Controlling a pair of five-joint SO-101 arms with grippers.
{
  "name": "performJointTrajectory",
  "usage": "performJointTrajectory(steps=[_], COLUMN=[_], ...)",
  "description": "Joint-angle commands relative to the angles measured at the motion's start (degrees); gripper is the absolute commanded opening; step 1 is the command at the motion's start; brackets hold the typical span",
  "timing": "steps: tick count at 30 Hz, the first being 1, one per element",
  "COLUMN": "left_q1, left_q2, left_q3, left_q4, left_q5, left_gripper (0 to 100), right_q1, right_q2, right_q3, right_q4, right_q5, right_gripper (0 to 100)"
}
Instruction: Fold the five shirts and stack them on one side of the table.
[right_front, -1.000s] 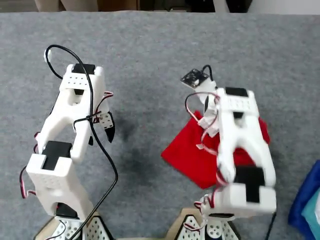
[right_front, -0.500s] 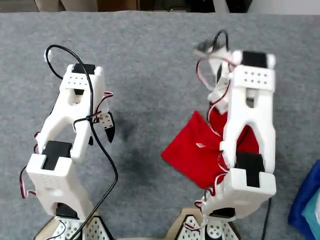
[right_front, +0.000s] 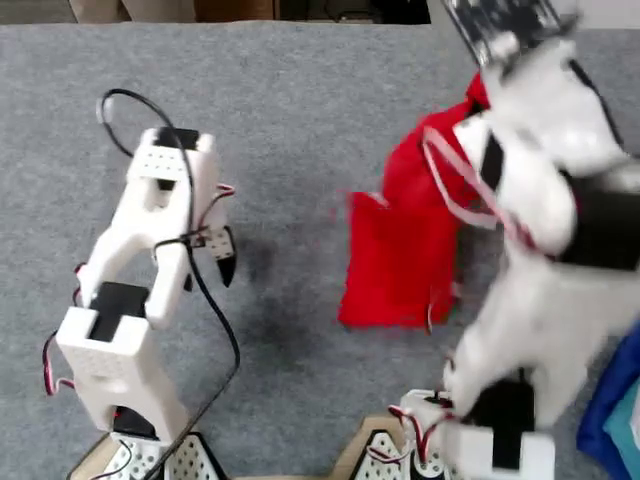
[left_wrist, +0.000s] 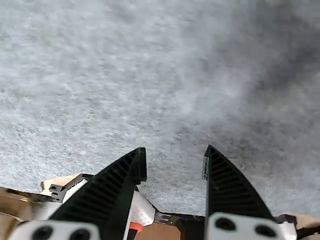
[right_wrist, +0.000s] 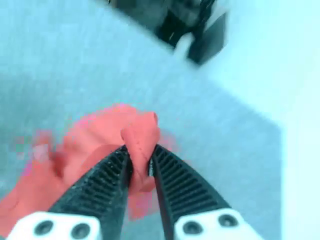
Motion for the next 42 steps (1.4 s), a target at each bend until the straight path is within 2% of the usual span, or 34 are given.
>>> performJointTrajectory(steps=[1,5,8,11,15,19,25,32,36,38,42], left_q1=[6.7,12.3,12.6,12.9,16.9,24.2,29.1,31.8,35.4,36.9,38.4], left_q2=[-0.2,0.8,3.3,7.2,11.5,13.6,13.6,13.5,13.5,13.5,13.5], left_q3=[-4.7,-9.3,-11.3,-12.5,-12.3,-13.5,-17.0,-20.6,-22.9,-24.7,-29.8], left_q4=[0.5,-4.2,-10.5,-12.8,-12.2,-8.0,-1.3,0.6,0.6,0.6,0.6], left_q5=[0.3,0.4,0.5,0.5,0.5,0.4,0.1,0.1,0.3,0.4,0.4], left_gripper=[20,20,20,20,20,20,20,20,20,20,20], right_q1=[3.3,10.1,14.0,18.5,21.8,21.8,19.4,19.5,20.1,22.2,26.3], right_q2=[-7.2,-9.1,-8.2,-7.9,-7.4,-7.4,-7.3,-7.3,-3.6,0.7,11.5], right_q3=[-1.3,5.6,12.9,20.3,29.0,37.9,51.6,75.8,82.5,81.3,71.3], right_q4=[0.6,0.5,-1.2,-5.3,-11.1,-18.6,-38.6,-70.7,-86.2,-90.3,-86.9], right_q5=[-0.1,1.8,5.1,7.2,11.4,13.5,12.7,-0.8,-12.0,-17.4,-21.1], right_gripper=[0.8,0.8,0.8,0.8,0.8,0.8,0.8,0.8,0.8,0.8,0.8])
